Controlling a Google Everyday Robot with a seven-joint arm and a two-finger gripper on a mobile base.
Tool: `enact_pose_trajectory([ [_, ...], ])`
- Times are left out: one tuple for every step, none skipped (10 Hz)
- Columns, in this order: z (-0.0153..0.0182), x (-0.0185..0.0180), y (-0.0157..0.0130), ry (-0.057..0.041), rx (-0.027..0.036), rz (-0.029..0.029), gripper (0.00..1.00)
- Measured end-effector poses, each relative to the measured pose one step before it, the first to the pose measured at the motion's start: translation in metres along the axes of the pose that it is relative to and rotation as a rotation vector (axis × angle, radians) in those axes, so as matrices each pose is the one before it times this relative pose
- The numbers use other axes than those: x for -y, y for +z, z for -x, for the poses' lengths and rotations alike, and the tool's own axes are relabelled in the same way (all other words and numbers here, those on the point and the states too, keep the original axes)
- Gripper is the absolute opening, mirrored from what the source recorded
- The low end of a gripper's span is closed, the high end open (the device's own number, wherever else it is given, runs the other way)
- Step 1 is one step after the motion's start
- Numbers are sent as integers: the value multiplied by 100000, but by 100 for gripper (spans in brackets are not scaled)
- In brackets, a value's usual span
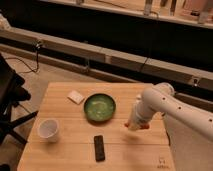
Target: Place the pepper in the ceramic bowl
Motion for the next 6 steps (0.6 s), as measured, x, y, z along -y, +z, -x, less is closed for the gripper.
enact_pose_trajectory([
  [267,431,-145,-529,111,-662,0],
  [259,433,-420,-306,164,-840,0],
  [304,364,-368,-459,77,-616,0],
  [336,418,-401,-567,132,-771,0],
  [481,461,-471,-651,146,-1061,0],
  [671,356,-143,-1085,168,-550,0],
])
